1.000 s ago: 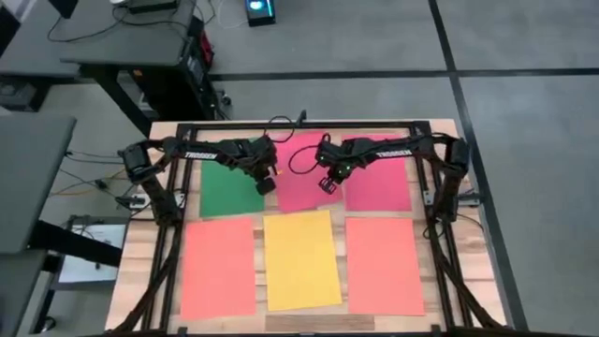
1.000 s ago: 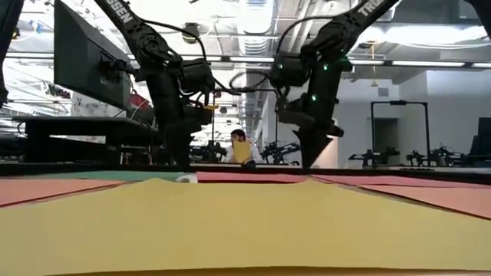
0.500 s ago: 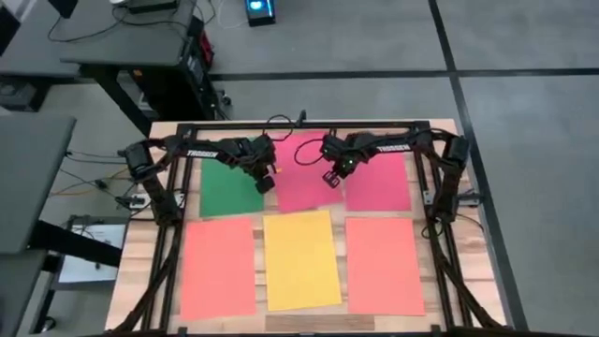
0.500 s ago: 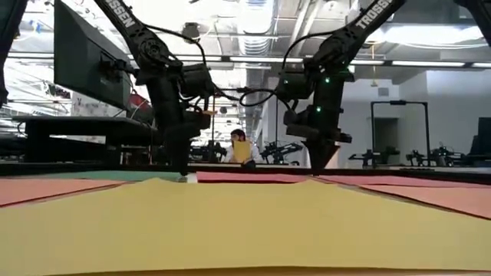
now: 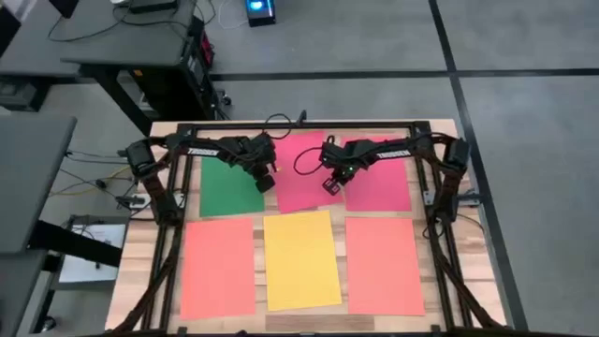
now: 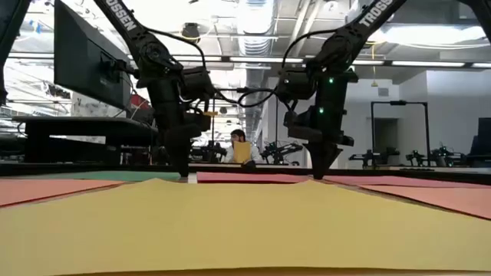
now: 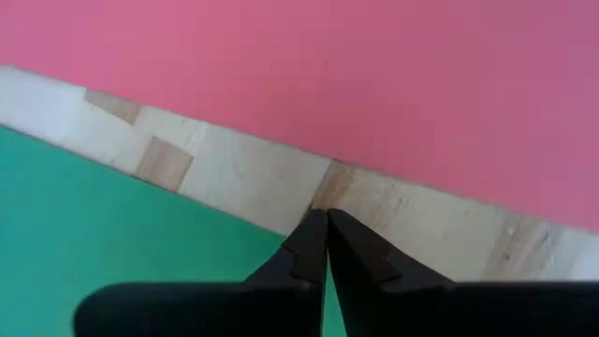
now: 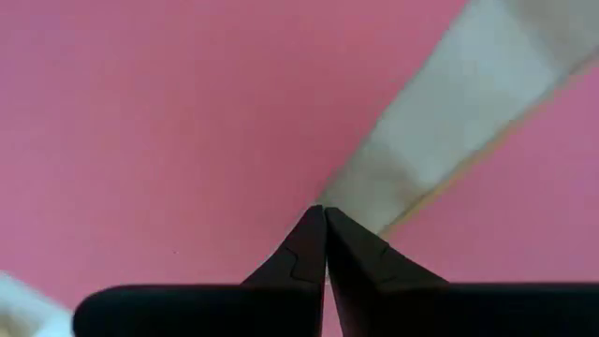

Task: Organize paper
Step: Adjust the papers

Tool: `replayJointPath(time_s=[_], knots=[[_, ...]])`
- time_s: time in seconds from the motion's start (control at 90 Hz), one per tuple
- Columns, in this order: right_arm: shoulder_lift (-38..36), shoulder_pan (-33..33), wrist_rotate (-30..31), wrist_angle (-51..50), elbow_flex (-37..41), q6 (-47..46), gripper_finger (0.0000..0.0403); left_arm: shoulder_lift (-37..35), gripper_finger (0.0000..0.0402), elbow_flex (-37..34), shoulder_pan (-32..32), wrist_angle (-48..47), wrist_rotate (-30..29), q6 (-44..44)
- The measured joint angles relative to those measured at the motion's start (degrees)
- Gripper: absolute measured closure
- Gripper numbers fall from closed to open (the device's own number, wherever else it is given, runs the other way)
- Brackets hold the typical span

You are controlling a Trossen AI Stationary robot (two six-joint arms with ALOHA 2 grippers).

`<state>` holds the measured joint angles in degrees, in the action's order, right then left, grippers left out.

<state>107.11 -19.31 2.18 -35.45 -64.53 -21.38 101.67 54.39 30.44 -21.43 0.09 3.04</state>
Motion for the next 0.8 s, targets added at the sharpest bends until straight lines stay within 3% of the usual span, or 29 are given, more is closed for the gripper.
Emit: replayJointPath(time_s=[0.567, 0.8], knots=[[0.03, 4.30, -1.44, 0.03, 0.04, -2.55, 0.0403, 0.12, 0.0402, -0.10, 2.23, 1.07, 1.10, 2.14], [-1.01, 4.03, -2.24, -0.33, 0.13, -2.37, 0.0403, -2.39, 0.0402, 5.46, 2.36, -11.46, -1.52, 2.30]])
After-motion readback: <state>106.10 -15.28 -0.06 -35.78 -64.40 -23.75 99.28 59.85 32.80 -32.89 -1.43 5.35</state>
